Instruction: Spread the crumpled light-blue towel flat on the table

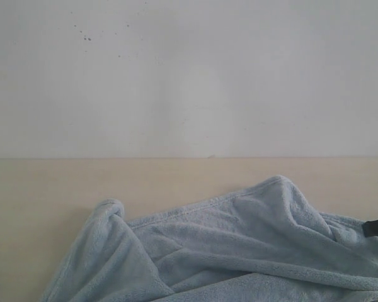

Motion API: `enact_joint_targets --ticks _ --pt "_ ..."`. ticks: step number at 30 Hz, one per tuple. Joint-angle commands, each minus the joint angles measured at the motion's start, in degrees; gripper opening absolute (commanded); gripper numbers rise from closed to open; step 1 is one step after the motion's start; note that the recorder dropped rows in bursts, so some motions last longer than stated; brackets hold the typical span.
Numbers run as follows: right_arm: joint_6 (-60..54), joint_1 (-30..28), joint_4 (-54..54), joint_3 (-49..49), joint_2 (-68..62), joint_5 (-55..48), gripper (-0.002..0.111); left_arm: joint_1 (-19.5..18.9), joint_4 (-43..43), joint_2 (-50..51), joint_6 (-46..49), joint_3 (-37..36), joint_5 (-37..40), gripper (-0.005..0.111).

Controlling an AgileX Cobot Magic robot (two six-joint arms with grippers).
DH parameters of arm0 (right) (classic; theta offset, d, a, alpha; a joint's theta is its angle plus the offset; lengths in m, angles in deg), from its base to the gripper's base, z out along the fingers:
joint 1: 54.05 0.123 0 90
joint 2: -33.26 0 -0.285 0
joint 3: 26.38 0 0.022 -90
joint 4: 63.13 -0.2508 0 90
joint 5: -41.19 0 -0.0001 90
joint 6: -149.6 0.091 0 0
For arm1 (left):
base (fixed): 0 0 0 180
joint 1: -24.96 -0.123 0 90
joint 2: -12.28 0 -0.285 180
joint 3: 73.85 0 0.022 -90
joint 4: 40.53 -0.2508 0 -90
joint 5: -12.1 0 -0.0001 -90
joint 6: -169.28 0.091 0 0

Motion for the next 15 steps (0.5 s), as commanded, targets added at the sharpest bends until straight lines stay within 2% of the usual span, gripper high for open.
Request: enact_joint_targets --ticks 1,5,9,15 --pt "0.27 -0.09 2.27 0.3 -1.8 2.65 0.0 0.32 -0.22 -0.57 0.46 -0.36 -0.91 0.004" --pt "1.18 -0.45 3.78 0.3 -2.83 2.41 0.0 0.32 -0.22 -0.57 0.46 -0.36 -1.15 0.004" --pt "6.17 -3.58 6.63 0.19 -3.85 -0.65 0.0 0.32 -0.22 -0.57 0.36 -0.36 -1.35 0.004" --pt "22.09 -12.79 23.18 0.19 -3.99 -5.96 0.0 0.32 -0.22 -0.57 0.37 -0.36 -1.9 0.004"
